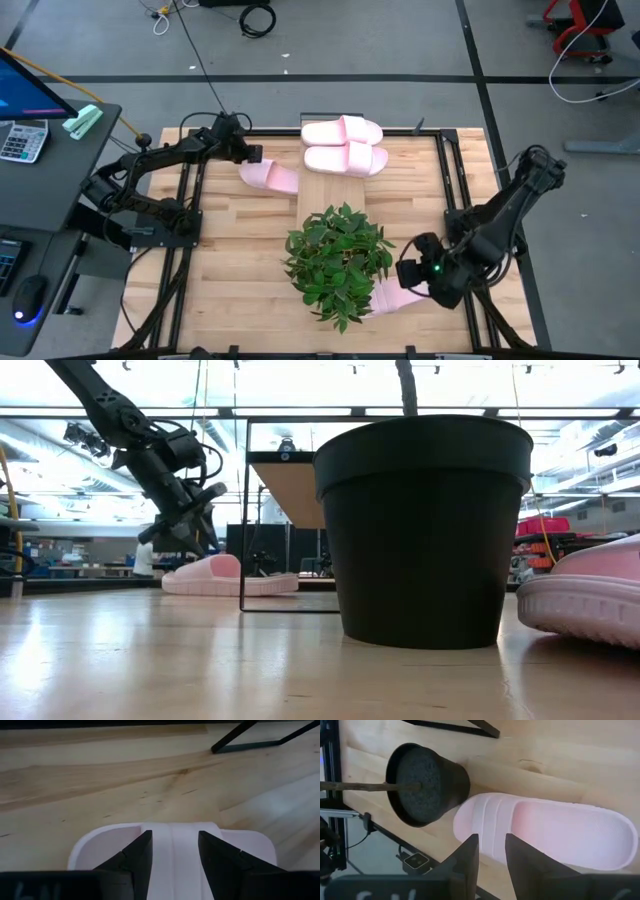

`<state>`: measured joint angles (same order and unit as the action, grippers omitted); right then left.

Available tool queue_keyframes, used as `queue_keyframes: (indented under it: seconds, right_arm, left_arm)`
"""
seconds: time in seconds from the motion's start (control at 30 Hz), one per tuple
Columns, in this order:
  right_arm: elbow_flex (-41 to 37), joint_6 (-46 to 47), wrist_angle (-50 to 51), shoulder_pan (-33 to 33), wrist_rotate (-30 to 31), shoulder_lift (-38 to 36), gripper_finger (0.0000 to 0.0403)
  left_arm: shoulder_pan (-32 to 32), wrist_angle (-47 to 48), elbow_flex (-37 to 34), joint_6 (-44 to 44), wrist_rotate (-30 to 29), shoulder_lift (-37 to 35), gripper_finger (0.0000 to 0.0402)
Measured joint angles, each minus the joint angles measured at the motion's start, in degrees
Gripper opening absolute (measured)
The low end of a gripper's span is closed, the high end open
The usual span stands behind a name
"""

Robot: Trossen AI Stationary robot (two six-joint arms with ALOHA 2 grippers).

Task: Pick and place slides into the shelf
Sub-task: Put the pink slide on the shelf

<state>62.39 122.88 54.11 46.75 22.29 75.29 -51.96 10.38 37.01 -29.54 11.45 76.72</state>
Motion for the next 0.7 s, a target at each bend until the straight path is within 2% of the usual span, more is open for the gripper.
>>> queue_keyframes:
  seconds: [0.3, 0.7]
  right_arm:
    - [0.0, 2.1, -1.2, 0.7, 3.9, 0.1, 0.0103]
    - [0.0, 3.1, -4.8, 1.2, 3.7, 5.6, 0.0103]
  left_arm:
    - [0.0, 0.8, 0.0, 0.1, 1.7, 0.0, 0.0167]
    - [0.0, 0.9, 0.0, 0.2, 1.7, 0.0, 0.0165]
